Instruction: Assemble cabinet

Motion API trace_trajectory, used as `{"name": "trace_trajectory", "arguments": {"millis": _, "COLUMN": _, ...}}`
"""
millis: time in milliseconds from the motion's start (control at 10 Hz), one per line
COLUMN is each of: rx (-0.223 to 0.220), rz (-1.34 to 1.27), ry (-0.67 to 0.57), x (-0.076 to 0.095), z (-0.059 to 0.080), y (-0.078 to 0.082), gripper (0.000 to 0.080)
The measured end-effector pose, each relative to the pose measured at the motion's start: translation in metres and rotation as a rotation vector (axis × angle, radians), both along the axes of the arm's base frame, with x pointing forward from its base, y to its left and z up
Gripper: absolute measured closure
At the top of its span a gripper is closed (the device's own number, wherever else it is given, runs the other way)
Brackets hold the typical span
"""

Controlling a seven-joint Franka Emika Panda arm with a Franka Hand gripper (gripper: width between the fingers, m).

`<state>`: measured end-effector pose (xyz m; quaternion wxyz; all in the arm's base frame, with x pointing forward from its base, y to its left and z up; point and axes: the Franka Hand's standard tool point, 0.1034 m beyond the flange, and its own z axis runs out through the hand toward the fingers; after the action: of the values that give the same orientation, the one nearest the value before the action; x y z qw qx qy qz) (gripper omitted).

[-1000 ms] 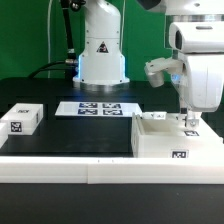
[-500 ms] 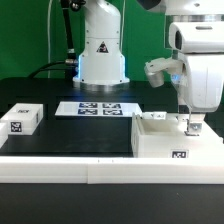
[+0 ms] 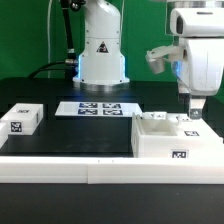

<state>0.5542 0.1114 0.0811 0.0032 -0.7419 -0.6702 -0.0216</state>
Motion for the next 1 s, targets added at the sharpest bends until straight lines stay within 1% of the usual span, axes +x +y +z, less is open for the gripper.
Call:
{"name": "trace_trajectory", "arguments": {"millis": 100, "rx": -0.005, "rz": 0.001, "ry": 0.002, "x": -0.008, "z": 0.004, "y": -0.001, "gripper": 0.0002}}
{"name": "trace_trajectory", "arguments": {"millis": 300, "rx": -0.004, "rz": -0.002, "ry": 0.006, "x": -0.007, "z": 0.0, "y": -0.002, "gripper": 0.0002}}
{"name": "trace_trajectory", "arguments": {"millis": 500, "rx": -0.004, "rz": -0.002, "ry": 0.007, "x": -0.008, "z": 0.0, "y": -0.002, "gripper": 0.0002}}
{"name": "trace_trajectory", "arguments": {"millis": 600, "rx": -0.003, "rz": -0.011, "ry": 0.006, "x": -0.011, "z": -0.001, "y": -0.001, "gripper": 0.0002}}
{"name": "trace_trajectory", "arguments": {"millis": 800, "rx": -0.001, "rz": -0.007, "ry": 0.003, "x": -0.039, "z": -0.004, "y": 0.003, "gripper": 0.0002}}
{"name": "trace_trajectory", "arguments": {"millis": 1000, "rx": 0.004, "rz": 0.007, "ry": -0.005, "x": -0.072, "z": -0.01, "y": 0.002, "gripper": 0.0002}}
